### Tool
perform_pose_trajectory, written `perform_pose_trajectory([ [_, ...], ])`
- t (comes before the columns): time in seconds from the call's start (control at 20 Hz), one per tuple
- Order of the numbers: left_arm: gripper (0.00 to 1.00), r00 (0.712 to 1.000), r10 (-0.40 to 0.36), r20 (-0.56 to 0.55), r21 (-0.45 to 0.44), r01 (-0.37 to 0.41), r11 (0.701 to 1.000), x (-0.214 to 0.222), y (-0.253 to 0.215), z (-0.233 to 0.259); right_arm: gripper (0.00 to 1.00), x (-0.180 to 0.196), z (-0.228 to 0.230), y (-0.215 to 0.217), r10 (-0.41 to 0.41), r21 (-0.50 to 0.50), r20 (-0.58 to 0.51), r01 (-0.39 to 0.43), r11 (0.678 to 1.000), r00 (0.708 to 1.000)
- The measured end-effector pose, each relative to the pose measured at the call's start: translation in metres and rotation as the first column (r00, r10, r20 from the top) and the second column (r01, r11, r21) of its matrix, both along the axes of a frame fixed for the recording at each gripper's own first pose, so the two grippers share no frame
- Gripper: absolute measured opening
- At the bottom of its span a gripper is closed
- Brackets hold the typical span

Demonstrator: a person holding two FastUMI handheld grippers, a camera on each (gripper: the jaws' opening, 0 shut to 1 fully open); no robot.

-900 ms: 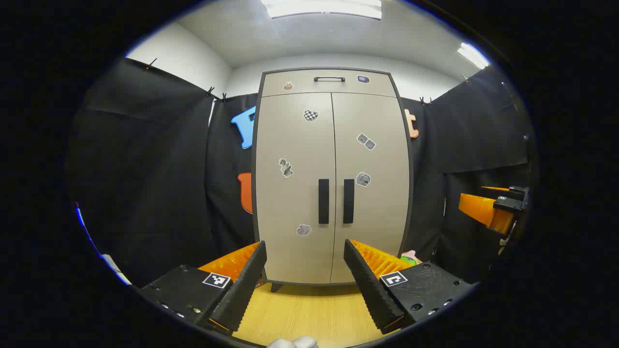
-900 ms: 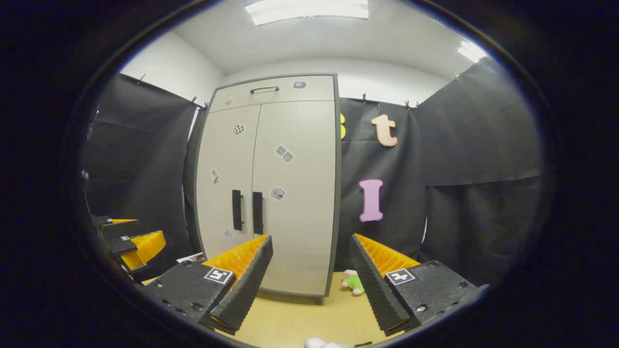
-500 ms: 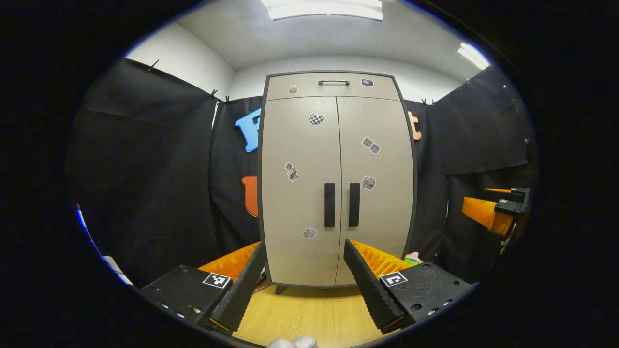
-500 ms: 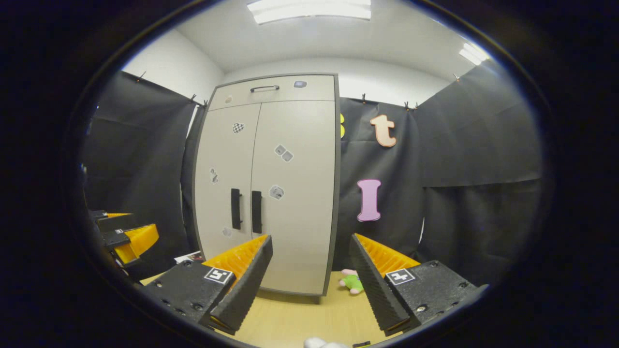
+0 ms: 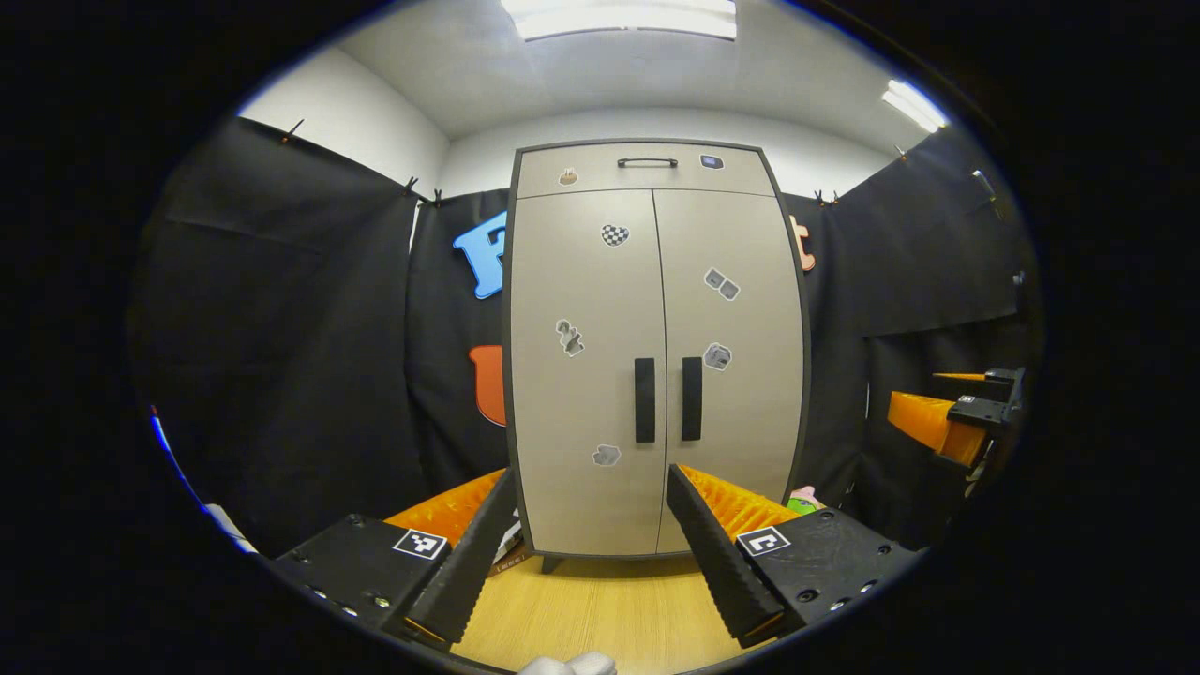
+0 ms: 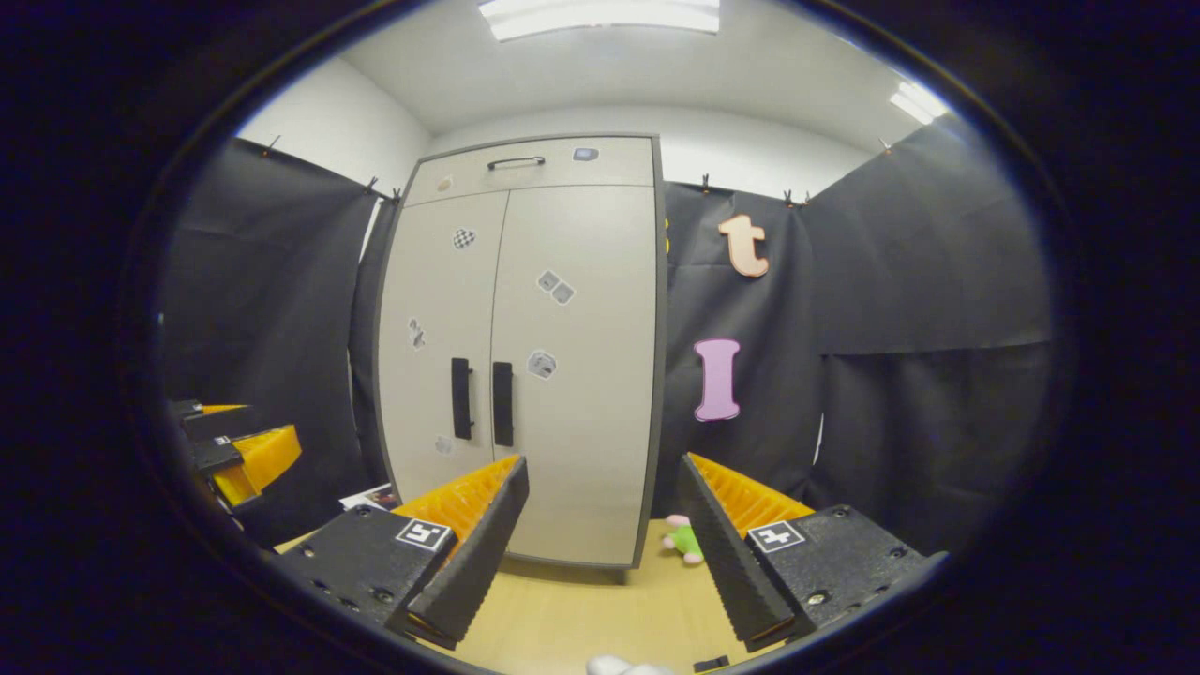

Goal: Open the right door of the double-door shoe cabinet with the right hand, and open the left door with the left hand.

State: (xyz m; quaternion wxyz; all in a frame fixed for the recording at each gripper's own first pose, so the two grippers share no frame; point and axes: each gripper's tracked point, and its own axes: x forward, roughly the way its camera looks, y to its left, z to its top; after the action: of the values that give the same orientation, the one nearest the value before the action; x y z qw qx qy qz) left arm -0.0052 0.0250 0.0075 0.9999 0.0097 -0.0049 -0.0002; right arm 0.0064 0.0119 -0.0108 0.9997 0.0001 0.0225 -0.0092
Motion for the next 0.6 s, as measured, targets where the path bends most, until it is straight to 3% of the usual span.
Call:
perform_pose_trajectory([
  [0.25, 0.96, 1.000, 0.014, 0.001, 0.022, -0.014, 1.000, -0.010, 0.018, -0.002, 1.00, 0.014, -0.008, 0.025, -0.003, 0.012, -0.020, 0.003, 1.000, 1.000],
  [0.6, 0.96, 0.999, 0.049, -0.023, 0.024, -0.049, 0.999, -0.025, 0.038, -0.012, 0.99, 0.077, -0.019, 0.063, 0.008, 0.051, -0.037, -0.006, 0.999, 0.999],
])
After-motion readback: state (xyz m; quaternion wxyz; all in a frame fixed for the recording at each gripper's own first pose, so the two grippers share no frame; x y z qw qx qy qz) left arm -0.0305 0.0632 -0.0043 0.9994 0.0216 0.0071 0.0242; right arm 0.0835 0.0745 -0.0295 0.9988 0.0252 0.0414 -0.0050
